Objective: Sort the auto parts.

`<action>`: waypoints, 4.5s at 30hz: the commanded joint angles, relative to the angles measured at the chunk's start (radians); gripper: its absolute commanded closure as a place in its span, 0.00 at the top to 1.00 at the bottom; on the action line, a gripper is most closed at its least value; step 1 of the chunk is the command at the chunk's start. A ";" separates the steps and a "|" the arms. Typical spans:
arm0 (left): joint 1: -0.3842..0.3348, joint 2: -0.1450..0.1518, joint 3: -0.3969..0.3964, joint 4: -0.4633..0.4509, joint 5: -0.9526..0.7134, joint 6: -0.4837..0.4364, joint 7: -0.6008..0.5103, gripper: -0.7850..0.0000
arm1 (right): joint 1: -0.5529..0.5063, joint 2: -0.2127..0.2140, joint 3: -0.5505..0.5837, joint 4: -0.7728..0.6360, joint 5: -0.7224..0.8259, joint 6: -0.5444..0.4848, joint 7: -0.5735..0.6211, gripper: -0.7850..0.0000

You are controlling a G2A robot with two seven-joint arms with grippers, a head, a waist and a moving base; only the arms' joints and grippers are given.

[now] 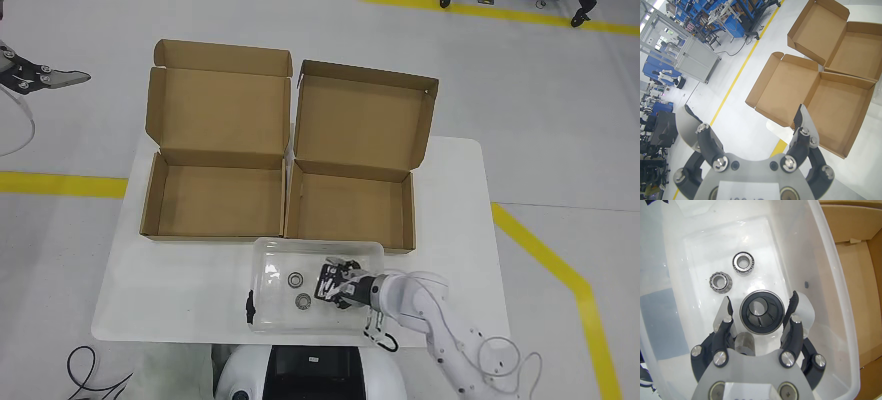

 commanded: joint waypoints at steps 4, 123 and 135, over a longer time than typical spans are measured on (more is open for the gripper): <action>0.000 0.000 0.000 0.000 0.000 0.000 0.000 1.00 | 0.002 0.003 -0.002 0.006 0.012 0.008 0.008 0.49; 0.000 0.000 0.000 0.000 0.000 0.000 0.000 1.00 | 0.223 0.019 0.062 -0.080 0.246 -0.014 -0.683 0.00; 0.000 0.000 0.000 0.000 0.000 0.000 0.000 1.00 | 0.202 0.024 0.011 0.015 0.180 0.029 -0.433 0.00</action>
